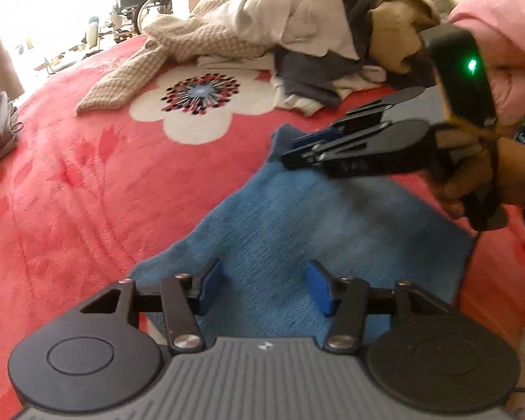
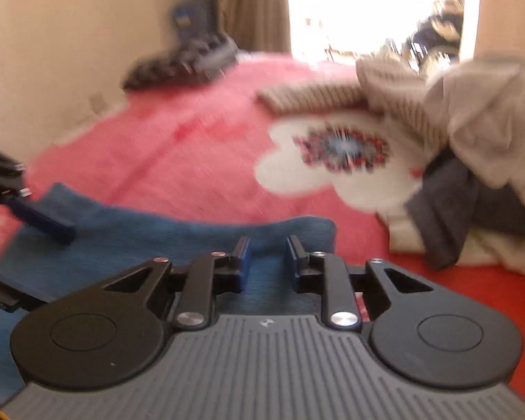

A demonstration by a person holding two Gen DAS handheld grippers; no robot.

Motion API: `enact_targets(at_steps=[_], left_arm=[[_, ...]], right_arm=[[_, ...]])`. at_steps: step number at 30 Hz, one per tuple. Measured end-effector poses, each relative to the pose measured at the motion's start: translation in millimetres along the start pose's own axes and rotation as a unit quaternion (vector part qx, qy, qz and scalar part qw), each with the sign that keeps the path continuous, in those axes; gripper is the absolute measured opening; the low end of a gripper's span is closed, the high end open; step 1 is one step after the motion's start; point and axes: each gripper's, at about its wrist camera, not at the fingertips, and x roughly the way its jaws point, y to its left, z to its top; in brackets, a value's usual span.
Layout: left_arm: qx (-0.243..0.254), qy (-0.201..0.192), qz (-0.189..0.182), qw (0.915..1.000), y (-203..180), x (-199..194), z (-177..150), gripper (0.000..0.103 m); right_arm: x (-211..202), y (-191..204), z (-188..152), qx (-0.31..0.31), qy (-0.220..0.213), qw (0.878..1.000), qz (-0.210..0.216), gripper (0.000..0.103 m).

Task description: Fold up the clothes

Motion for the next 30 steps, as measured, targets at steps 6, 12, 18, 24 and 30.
enact_targets(at_steps=[6, 12, 18, 24, 30], left_arm=[[0.002, -0.012, 0.008, 0.9999, -3, 0, -14, 0.055], [0.008, -0.015, 0.015, 0.9997, -6, 2, -15, 0.056], [0.002, -0.019, 0.011, 0.9998, -3, 1, -16, 0.056], [-0.004, -0.013, 0.009, 0.9999, -2, 1, -15, 0.057], [-0.030, -0.009, 0.001, 0.9995, 4, 1, -12, 0.057]], right_arm=[[-21, 2, 8, 0.049, -0.026, 0.998, 0.002, 0.018], [-18, -10, 4, 0.106, -0.003, 0.994, -0.007, 0.013], [-62, 13, -15, 0.073, -0.010, 0.997, -0.008, 0.013], [-62, 14, -31, 0.068, 0.009, 0.997, -0.029, 0.012], [-96, 59, -34, 0.002, -0.015, 0.996, 0.083, 0.012]])
